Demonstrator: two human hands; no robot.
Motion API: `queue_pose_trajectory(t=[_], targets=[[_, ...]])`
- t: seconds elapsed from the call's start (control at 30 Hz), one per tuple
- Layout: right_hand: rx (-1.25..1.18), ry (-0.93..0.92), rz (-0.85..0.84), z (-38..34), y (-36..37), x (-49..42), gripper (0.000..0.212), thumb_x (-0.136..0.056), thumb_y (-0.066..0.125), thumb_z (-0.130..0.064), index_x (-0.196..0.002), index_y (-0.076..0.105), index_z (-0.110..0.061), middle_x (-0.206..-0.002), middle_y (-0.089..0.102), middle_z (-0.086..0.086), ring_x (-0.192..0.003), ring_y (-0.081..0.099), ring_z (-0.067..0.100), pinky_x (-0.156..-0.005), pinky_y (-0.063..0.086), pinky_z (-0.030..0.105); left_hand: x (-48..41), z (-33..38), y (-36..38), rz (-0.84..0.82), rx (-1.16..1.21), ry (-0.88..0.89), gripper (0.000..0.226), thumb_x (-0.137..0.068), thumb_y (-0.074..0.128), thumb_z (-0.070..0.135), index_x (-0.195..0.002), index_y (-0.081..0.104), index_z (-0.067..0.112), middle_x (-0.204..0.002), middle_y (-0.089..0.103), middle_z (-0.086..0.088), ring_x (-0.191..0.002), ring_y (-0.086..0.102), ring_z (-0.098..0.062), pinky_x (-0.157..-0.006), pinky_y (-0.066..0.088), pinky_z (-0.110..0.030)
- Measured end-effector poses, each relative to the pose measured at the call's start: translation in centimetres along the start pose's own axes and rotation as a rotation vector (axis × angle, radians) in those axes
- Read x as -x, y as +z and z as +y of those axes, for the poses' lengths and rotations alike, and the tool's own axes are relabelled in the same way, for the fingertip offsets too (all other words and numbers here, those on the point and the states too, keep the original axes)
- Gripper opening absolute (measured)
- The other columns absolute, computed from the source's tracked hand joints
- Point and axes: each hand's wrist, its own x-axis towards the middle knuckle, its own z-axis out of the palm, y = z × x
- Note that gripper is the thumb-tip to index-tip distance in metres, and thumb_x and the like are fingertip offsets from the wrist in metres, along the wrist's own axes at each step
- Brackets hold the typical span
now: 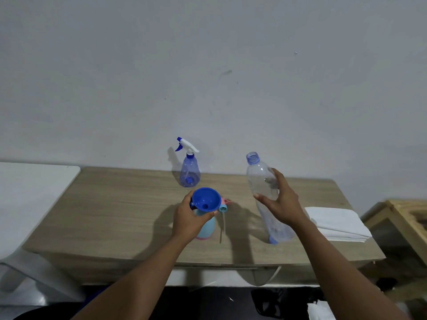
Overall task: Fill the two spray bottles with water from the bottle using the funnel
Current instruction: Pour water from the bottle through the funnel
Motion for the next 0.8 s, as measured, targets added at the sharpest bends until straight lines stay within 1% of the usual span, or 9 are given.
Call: queue_pose_trajectory(t=[0.07,0.17,0.27,0.37,0.5,0.63,0.67,0.73,0.8], targets=[[-0.109,0.004,0.075,0.5,0.4,0.2,0.086,-0.074,0.080,-0.051,-0.146,0.035,-0.037,-0.131,0.055,-0.011,-0.117,0.057,0.013,-0.102,0.048,0.047,0.0,-0.1,0.0,-0.002,0.003,0.001,0.072,-0.055,0.095,0.031,-0.120,0.061,0.028,-0.108,0.069,0.012,-0.102,0.065,-0.010,-0.089,0.056,-0.036],[-0.193,0.040,0.160,0.9,1.0,0.3,0.088,-0.077,0.083,-0.038,-0.149,0.034,-0.028,-0.131,0.055,-0.004,-0.117,0.057,0.015,-0.100,0.050,0.038,0.1,0.1,0.1,0.004,0.001,0.004,0.071,-0.057,0.095,0.026,-0.120,0.061,0.027,-0.107,0.069,0.012,-0.102,0.064,-0.009,-0.089,0.056,-0.034],[-0.235,0.082,0.196,1.3,1.8,0.5,0.088,-0.076,0.084,-0.034,-0.148,0.034,-0.024,-0.127,0.058,0.000,-0.118,0.058,0.018,-0.100,0.050,0.038,0.1,0.2,0.1,0.007,0.001,0.006,0.070,-0.058,0.095,0.024,-0.119,0.061,0.026,-0.108,0.068,0.012,-0.102,0.064,-0.008,-0.088,0.056,-0.032],[-0.268,0.111,0.217,1.7,2.6,0.9,0.086,-0.076,0.084,-0.034,-0.146,0.035,-0.024,-0.129,0.058,0.000,-0.118,0.058,0.020,-0.100,0.051,0.041,0.2,0.5,0.1,0.001,0.008,-0.002,0.070,-0.059,0.095,0.021,-0.120,0.060,0.025,-0.109,0.068,0.013,-0.102,0.063,-0.004,-0.087,0.054,-0.026],[-0.303,0.116,0.230,2.0,2.9,1.0,0.079,-0.076,0.084,-0.037,-0.140,0.036,-0.032,-0.134,0.055,-0.003,-0.120,0.057,0.019,-0.101,0.052,0.043,0.4,0.8,0.0,-0.008,0.016,0.000,0.071,-0.060,0.095,0.020,-0.121,0.059,0.026,-0.110,0.066,0.015,-0.103,0.062,-0.001,-0.083,0.049,-0.015],[-0.300,0.149,0.284,1.8,3.0,1.7,0.098,-0.071,0.088,-0.036,-0.147,0.028,-0.029,-0.138,0.048,-0.008,-0.122,0.052,0.014,-0.100,0.047,0.034,0.5,0.7,0.0,-0.010,0.020,-0.002,0.075,-0.060,0.095,0.019,-0.124,0.056,0.025,-0.112,0.064,0.016,-0.105,0.060,-0.001,-0.078,0.047,-0.008],[-0.306,0.143,0.363,1.4,3.2,2.2,0.094,-0.071,0.088,-0.037,-0.145,0.031,-0.027,-0.134,0.047,-0.007,-0.118,0.052,0.014,-0.097,0.046,0.032,0.6,0.6,0.1,-0.007,0.021,-0.003,0.077,-0.060,0.095,0.020,-0.125,0.055,0.025,-0.112,0.064,0.016,-0.105,0.060,-0.002,-0.079,0.047,-0.008],[-0.298,0.047,0.520,0.3,3.9,3.7,0.073,-0.073,0.081,-0.043,-0.131,0.040,-0.022,-0.122,0.048,-0.001,-0.104,0.052,0.017,-0.088,0.045,0.028,0.6,0.4,0.2,-0.001,0.023,-0.008,0.079,-0.059,0.095,0.022,-0.126,0.052,0.027,-0.113,0.062,0.019,-0.107,0.059,-0.003,-0.082,0.047,-0.012],[-0.284,-0.064,0.474,-1.0,5.3,5.1,0.055,-0.076,0.073,-0.044,-0.119,0.046,-0.022,-0.109,0.050,-0.001,-0.093,0.052,0.015,-0.078,0.043,0.017,0.5,0.1,0.2,0.000,0.017,-0.011,0.082,-0.059,0.095,0.024,-0.127,0.050,0.029,-0.113,0.060,0.021,-0.108,0.059,-0.005,-0.087,0.048,-0.018]])
